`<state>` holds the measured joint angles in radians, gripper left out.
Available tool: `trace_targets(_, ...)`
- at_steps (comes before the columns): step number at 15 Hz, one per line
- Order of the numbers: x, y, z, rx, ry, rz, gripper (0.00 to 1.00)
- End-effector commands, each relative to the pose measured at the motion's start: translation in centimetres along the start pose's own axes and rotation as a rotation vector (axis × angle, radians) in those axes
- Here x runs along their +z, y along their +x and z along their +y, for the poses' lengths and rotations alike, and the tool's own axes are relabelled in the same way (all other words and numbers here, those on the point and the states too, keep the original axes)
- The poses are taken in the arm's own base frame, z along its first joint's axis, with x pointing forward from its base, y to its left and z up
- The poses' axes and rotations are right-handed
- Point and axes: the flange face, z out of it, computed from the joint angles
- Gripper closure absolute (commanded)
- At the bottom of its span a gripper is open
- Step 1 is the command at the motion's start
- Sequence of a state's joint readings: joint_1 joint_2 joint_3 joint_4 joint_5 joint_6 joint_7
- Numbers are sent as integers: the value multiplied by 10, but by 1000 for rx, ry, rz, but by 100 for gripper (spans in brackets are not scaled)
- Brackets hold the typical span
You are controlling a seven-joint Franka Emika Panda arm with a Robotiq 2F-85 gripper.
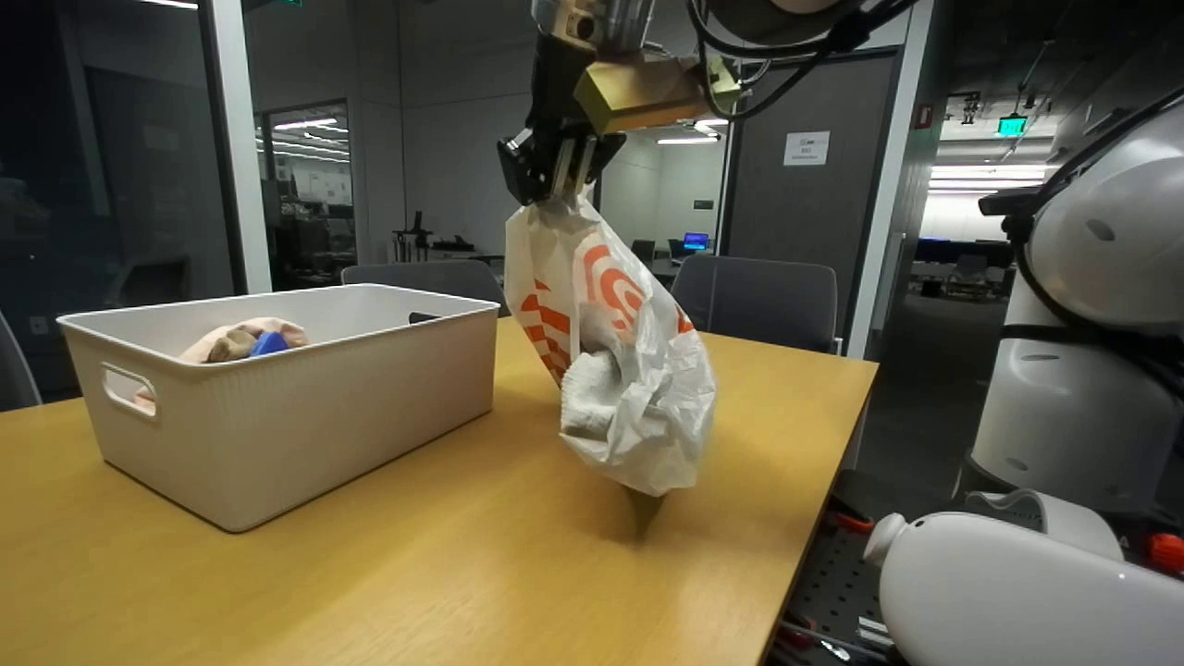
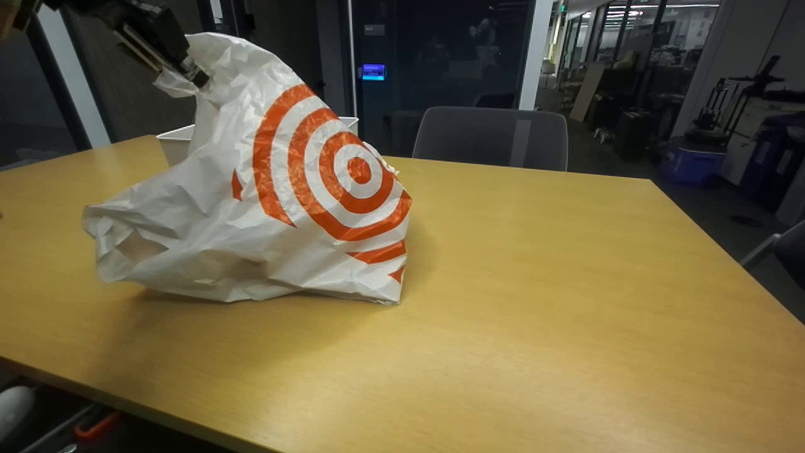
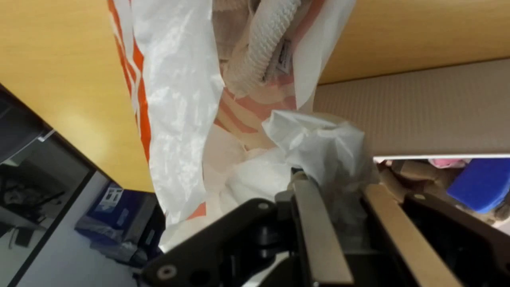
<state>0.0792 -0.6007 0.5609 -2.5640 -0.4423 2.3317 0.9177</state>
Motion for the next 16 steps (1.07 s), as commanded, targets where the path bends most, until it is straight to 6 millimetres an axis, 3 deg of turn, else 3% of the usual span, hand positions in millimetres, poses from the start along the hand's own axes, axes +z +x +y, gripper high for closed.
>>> trace_targets(1,-7,0,10,25,-87,160,99)
trace_targets(4,21,-13,13,42,-209,237,99)
trace_targets(9,69,-28,32,78,-333,202,96)
trace_targets(10,74,-30,33,84,-330,185,71)
trace_targets(12,88,-33,30,74,-259,58,65)
trace_targets(16,77,-15,35,112,-67,-63,33)
